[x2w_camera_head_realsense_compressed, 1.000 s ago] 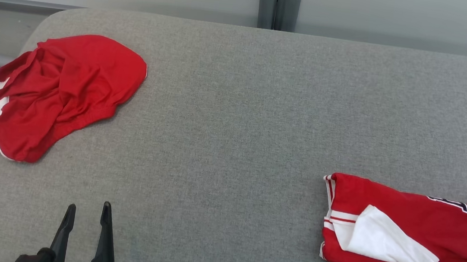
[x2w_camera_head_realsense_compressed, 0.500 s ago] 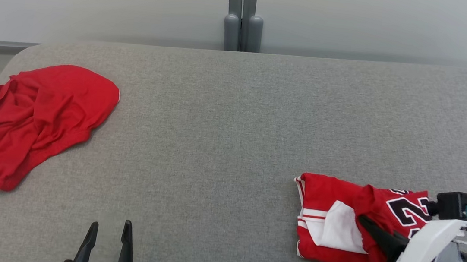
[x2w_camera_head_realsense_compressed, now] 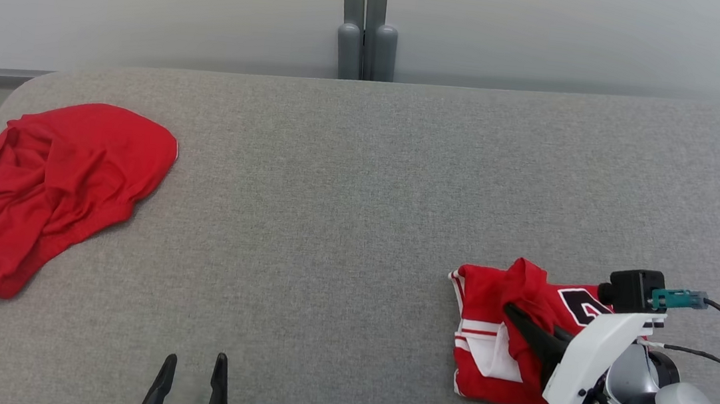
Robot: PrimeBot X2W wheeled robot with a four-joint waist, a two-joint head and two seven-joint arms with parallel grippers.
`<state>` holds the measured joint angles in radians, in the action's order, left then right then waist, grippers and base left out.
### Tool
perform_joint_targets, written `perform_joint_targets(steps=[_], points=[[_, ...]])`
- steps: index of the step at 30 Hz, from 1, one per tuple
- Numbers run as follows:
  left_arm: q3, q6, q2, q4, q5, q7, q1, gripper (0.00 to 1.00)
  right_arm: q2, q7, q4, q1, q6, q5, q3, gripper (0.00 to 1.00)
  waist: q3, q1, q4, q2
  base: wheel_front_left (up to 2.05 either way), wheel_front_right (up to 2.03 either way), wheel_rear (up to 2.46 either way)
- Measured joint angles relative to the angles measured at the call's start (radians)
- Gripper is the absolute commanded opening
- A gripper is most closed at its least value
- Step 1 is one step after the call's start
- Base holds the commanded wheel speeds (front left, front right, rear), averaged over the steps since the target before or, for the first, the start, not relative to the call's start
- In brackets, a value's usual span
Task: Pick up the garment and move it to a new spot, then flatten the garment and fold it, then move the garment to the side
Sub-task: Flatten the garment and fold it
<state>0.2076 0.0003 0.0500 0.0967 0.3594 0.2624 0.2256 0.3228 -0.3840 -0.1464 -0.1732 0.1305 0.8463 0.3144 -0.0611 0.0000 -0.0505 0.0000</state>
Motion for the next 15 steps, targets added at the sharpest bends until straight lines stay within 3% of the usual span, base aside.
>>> perform_joint_targets(steps=[10, 11, 12, 13, 14, 15], points=[[0.028, 0.008, 0.0, 0.005, 0.001, 0.0, -0.002, 1.0, -0.05, 0.032, -0.05, -0.051, 0.0, -0.01, 0.053, 0.0, -0.017, 0.0, 0.001, 0.0, 0.0, 0.0, 0.0], [0.028, 0.007, 0.0, 0.005, 0.0, 0.0, -0.003, 1.0, -0.055, 0.035, -0.056, -0.056, 0.0, -0.013, 0.055, 0.11, -0.018, 0.0, 0.002, 0.0, 0.0, 0.0, 0.0], [0.027, 0.007, 0.0, 0.005, 0.0, 0.0, -0.004, 1.0, -0.057, 0.043, -0.06, -0.06, 0.0, -0.015, 0.059, 0.4, -0.019, 0.0, 0.002, 0.0, 0.0, 0.0, 0.0], [0.026, 0.007, 0.0, 0.006, 0.0, 0.0, -0.004, 1.0, -0.06, 0.05, -0.066, -0.063, 0.0, -0.019, 0.063, 0.9, -0.02, 0.0, 0.002, 0.0, 0.0, 0.0, 0.0], [0.026, 0.007, 0.0, 0.006, 0.0, 0.0, -0.005, 1.0, -0.062, 0.055, -0.072, -0.065, 0.0, -0.022, 0.066, 1.0, -0.02, 0.0, 0.003, 0.0, 0.0, 0.0, 0.0], [0.025, 0.007, 0.0, 0.006, 0.0, 0.0, -0.005, 1.0, -0.063, 0.061, -0.077, -0.067, 0.0, -0.025, 0.068, 1.0, -0.02, 0.0, 0.003, 0.0, 0.0, 0.0, 0.0]])
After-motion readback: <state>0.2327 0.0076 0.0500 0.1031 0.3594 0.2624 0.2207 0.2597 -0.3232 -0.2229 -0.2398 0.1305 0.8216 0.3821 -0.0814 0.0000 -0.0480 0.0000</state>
